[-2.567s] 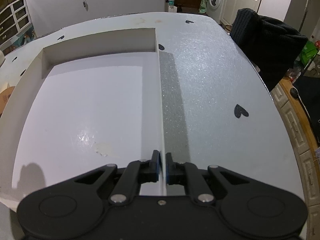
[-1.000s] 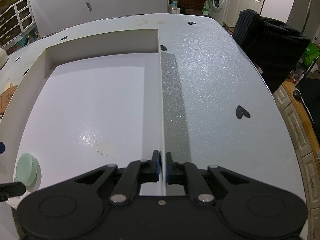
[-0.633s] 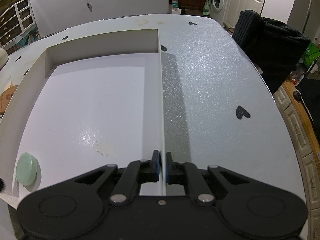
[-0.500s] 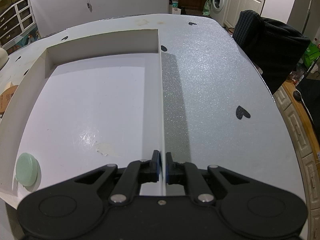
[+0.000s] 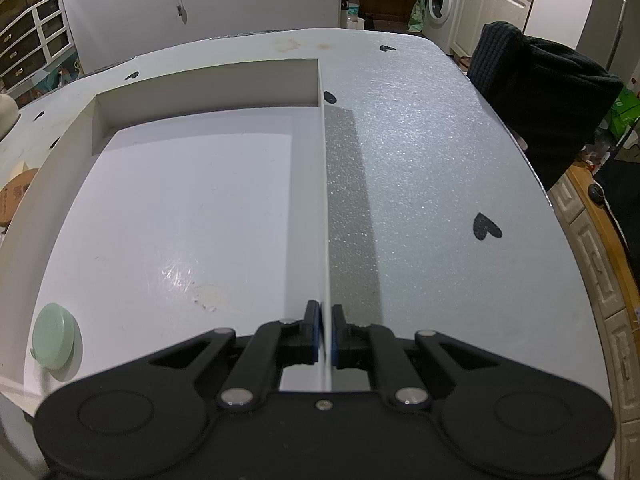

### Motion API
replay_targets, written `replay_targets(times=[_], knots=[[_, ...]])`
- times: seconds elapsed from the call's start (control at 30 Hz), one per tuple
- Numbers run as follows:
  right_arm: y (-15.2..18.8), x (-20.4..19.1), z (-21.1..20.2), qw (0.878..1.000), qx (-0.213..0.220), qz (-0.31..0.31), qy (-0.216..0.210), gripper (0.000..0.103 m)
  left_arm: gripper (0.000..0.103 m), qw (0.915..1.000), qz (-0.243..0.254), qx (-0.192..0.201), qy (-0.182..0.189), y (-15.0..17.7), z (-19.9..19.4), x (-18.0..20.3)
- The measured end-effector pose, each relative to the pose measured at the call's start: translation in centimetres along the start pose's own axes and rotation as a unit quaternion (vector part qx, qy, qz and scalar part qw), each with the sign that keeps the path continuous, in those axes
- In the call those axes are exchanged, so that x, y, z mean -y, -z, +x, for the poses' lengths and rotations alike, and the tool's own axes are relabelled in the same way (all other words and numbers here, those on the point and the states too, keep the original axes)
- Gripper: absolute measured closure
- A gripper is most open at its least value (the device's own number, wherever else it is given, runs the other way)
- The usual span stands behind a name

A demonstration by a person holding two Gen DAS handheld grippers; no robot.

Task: Organize rigid objects
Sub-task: 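Return the left tool to the white plug charger and grasp it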

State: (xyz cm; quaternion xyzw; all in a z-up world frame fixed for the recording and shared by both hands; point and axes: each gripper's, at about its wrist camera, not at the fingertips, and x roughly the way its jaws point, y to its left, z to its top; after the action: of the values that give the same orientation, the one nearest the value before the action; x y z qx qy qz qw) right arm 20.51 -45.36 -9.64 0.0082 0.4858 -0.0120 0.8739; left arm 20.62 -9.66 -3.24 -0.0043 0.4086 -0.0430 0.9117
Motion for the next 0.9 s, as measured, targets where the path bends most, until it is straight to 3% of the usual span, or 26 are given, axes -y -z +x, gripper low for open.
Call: replay_targets(times=[0.33, 0.57, 0.9], knots=[[0.1, 0.1, 0.0, 1.0, 0.002, 0.001, -0.003, 0.097, 0.0, 0.9984, 0.044, -0.032, -0.016, 3.5, 1.6, -2.6], [0.1, 0.1, 0.0, 1.0, 0.003, 0.0, -0.004, 0.097, 0.003, 0.9959, 0.048, -0.077, 0.004, 6.0, 2.2, -3.8], [0.1, 0.2, 0.0, 1.0, 0.003, 0.0, -0.003, 0.097, 0.034, 0.9921, 0.037, -0.118, 0.021, 7.9, 3.0, -4.0]])
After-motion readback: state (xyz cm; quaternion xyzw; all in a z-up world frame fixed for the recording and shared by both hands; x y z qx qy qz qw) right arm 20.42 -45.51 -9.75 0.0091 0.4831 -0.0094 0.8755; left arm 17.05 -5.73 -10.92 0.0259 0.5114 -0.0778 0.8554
